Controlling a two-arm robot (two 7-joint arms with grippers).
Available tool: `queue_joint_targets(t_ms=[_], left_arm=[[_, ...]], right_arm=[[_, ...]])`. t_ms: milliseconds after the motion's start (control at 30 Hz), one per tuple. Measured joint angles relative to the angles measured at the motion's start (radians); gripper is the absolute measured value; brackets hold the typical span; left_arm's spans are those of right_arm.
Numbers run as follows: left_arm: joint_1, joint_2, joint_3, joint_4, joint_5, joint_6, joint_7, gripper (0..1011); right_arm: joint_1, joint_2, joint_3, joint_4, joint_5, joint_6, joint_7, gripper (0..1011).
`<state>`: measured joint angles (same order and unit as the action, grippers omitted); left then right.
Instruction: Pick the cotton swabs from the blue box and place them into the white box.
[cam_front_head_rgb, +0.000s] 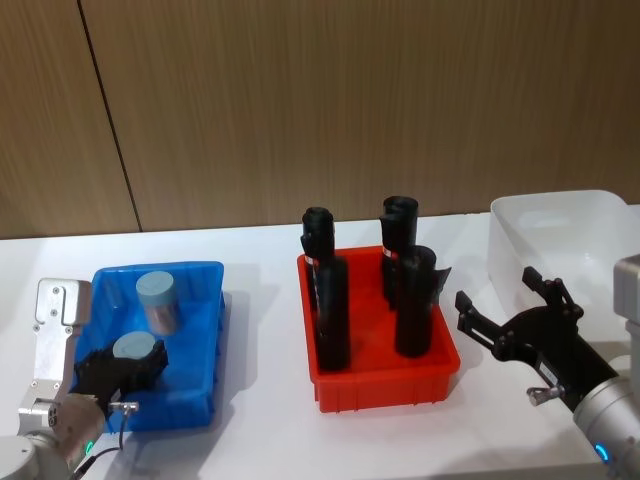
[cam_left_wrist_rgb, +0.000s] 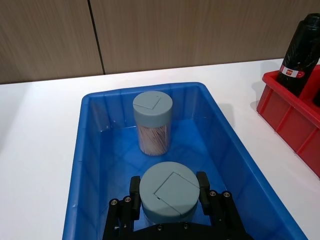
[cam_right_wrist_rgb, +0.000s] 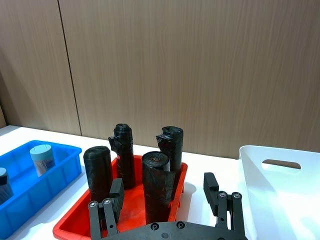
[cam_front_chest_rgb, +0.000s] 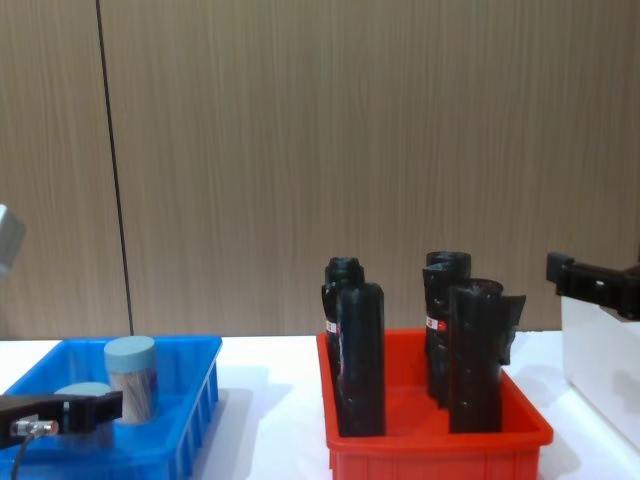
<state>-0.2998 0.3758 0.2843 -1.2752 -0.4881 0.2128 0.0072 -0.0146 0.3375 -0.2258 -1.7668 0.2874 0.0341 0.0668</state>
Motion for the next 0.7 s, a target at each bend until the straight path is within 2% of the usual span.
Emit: queue_joint_targets(t_ms=[400, 700], left_arm=[[0.0, 0.002, -0.002, -0.025, 0.032, -0.031, -0.017, 670], [0.009, 0.017, -0.01, -0.126, 0.054, -0.026, -0.036, 670]], right_arm=[[0.0, 0.0, 0.0, 0.0, 0.0, 0.0, 0.0, 1001], [0.0, 0.0, 0.0, 0.0, 0.0, 0.0, 0.0, 1001]])
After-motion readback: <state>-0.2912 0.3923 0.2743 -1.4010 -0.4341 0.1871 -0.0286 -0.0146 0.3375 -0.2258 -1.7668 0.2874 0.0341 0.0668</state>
